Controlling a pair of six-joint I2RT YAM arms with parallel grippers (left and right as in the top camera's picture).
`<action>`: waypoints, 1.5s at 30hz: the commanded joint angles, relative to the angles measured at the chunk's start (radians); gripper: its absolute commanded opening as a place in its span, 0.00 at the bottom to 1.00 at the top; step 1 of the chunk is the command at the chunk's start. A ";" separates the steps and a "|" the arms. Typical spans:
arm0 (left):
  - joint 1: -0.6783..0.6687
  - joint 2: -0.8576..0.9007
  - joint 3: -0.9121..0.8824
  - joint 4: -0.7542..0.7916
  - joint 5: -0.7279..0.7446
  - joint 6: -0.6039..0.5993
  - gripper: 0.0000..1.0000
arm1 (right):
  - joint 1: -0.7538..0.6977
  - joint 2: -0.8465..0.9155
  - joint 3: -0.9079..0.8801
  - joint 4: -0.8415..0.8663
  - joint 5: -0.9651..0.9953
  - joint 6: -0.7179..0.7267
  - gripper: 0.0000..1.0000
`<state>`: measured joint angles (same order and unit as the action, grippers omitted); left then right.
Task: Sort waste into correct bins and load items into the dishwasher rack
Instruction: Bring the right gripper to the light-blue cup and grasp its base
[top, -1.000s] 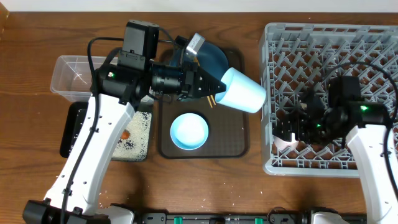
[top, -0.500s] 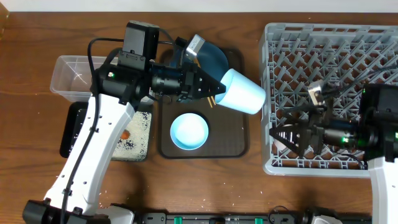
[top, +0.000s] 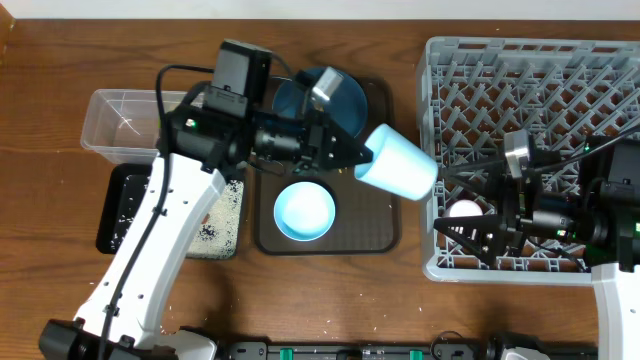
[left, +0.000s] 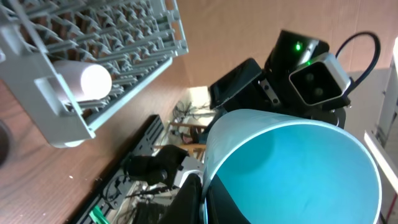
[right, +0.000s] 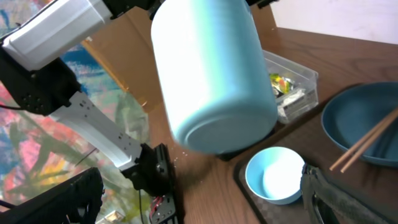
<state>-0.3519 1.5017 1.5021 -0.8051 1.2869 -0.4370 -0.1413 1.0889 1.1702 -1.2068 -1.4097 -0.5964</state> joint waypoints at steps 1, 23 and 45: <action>-0.035 -0.015 0.007 -0.001 0.053 0.014 0.06 | 0.017 -0.004 0.013 0.002 -0.030 -0.034 0.99; -0.071 -0.015 0.007 0.006 0.053 0.014 0.06 | 0.046 -0.004 0.013 0.024 -0.086 -0.034 0.95; -0.081 -0.015 0.007 0.005 0.053 0.018 0.06 | 0.156 0.016 0.013 0.133 -0.023 -0.033 0.66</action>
<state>-0.4217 1.5017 1.5021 -0.8040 1.3312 -0.4366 0.0006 1.1000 1.1702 -1.0821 -1.4063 -0.6178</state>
